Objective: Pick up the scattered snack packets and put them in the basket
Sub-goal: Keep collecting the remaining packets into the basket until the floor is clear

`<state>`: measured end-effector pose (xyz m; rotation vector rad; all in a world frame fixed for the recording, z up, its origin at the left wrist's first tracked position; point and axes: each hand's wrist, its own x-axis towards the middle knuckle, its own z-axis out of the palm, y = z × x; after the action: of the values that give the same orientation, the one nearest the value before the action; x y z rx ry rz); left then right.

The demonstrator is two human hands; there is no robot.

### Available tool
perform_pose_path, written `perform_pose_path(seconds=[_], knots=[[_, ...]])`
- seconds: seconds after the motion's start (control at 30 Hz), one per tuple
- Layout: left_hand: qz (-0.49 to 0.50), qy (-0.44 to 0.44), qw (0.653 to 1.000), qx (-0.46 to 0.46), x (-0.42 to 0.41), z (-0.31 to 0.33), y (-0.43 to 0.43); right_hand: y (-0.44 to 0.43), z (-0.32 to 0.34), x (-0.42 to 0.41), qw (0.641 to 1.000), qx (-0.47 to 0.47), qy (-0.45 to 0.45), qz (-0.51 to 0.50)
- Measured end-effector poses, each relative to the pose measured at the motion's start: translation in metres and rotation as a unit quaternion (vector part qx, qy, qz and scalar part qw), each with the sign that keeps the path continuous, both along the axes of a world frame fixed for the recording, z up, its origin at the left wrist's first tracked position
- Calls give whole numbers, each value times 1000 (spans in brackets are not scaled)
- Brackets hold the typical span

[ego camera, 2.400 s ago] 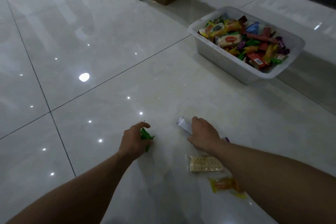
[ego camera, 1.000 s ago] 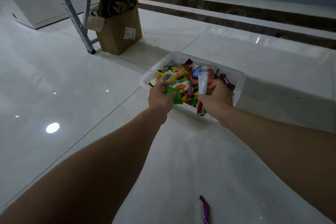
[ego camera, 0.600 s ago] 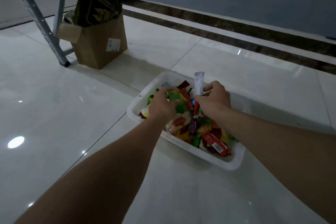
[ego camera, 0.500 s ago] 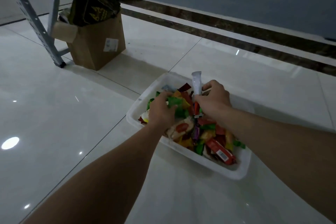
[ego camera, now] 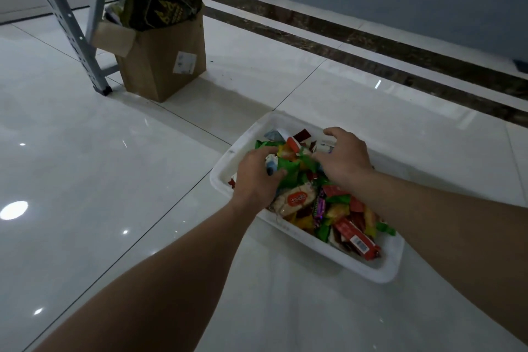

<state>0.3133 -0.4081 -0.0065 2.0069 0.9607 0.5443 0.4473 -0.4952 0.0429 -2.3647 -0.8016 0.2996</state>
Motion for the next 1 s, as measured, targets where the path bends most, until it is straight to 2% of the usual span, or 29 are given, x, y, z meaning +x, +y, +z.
perform_pose_path(seconds=[0.13, 0.23, 0.37, 0.47, 0.67, 0.83, 0.93, 1.0], knots=[[-7, -10, 1000, -11, -19, 16, -23, -39, 15, -15, 999, 0, -24, 47], [-17, -5, 1000, 16, -39, 23, -45, -75, 13, -35, 997, 10, -28, 72], [10, -6, 1000, 19, -70, 32, -81, -117, 6, -67, 996, 18, -31, 86], [33, -2, 999, 40, -90, 33, -107, -145, 0, -90, 995, 43, -12, 91], [47, 46, 998, 21, -120, 14, -166, -204, -21, -120, 990, 45, 72, 117], [31, 88, 996, -2, -142, -14, -216, -258, -53, -133, 983, -19, 124, 135], [30, 115, 993, -18, -154, -34, -239, -283, -78, -139, 967, -86, 162, 176], [25, 130, 991, -28, -160, -44, -250, -293, -93, -143, 954, -138, 153, 219]])
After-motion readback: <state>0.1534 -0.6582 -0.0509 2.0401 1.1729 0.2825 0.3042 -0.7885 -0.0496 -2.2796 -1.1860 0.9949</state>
